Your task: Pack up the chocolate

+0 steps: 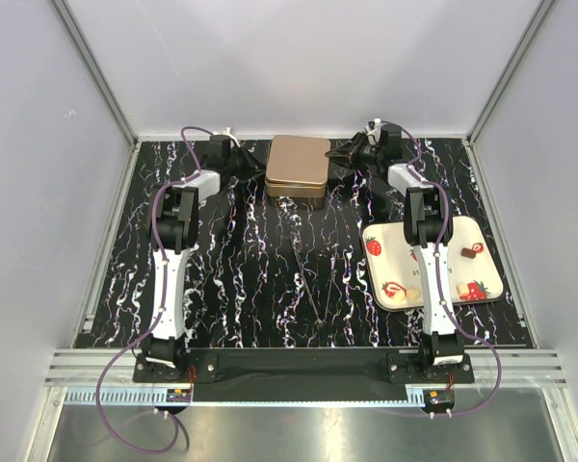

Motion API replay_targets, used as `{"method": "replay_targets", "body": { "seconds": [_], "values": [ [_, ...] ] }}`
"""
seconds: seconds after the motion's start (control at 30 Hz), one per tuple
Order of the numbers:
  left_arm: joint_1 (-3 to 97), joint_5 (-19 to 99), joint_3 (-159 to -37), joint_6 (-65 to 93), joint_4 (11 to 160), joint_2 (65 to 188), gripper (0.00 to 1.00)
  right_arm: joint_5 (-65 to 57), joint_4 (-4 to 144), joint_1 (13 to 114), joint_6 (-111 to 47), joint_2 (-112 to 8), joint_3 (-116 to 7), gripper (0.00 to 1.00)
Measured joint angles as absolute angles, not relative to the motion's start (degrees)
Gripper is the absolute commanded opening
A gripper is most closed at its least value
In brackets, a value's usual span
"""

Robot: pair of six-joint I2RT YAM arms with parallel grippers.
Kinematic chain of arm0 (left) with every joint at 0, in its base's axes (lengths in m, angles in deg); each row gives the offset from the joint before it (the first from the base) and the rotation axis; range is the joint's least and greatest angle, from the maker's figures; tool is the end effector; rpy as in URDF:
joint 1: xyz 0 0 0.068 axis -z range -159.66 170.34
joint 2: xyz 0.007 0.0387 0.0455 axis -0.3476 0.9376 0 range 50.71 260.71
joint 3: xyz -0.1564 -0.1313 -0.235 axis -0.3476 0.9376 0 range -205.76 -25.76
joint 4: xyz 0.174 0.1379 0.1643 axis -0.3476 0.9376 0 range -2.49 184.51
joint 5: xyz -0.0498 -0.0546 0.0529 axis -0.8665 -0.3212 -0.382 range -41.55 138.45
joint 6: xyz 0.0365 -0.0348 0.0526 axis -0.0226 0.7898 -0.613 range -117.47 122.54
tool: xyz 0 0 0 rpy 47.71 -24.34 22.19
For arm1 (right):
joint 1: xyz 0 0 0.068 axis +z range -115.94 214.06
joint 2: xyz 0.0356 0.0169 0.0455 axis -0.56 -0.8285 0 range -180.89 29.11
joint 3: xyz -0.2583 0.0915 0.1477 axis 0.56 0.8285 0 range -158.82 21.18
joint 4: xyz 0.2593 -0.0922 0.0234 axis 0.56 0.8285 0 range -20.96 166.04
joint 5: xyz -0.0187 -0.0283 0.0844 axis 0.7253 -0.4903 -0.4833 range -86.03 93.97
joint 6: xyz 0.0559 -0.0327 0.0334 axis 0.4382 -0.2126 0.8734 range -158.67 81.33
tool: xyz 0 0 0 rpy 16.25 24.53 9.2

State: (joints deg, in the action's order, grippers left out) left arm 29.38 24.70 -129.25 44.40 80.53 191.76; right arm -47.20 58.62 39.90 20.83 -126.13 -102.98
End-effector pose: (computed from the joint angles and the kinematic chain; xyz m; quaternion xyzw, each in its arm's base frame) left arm 0.5993 -0.1200 0.1271 -0.1424 0.8442 -0.3698 0.3611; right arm 0.6466 0.1137 0.1179 0.1156 0.7728 0.5760 0.2401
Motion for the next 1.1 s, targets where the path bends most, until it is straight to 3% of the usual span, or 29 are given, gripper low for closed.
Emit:
{"method": "replay_targets", "body": {
  "seconds": [0.7, 1.1],
  "values": [
    [29.4, 24.8, -129.2, 43.9, 80.6, 191.8, 0.16, -48.2, 65.9, 40.1, 15.2, -128.5, -109.8, 0.24],
    [29.4, 24.7, -129.2, 42.8, 81.1, 191.8, 0.17, -49.7, 63.2, 40.1, 14.7, -128.4, -109.7, 0.5]
  ]
}}
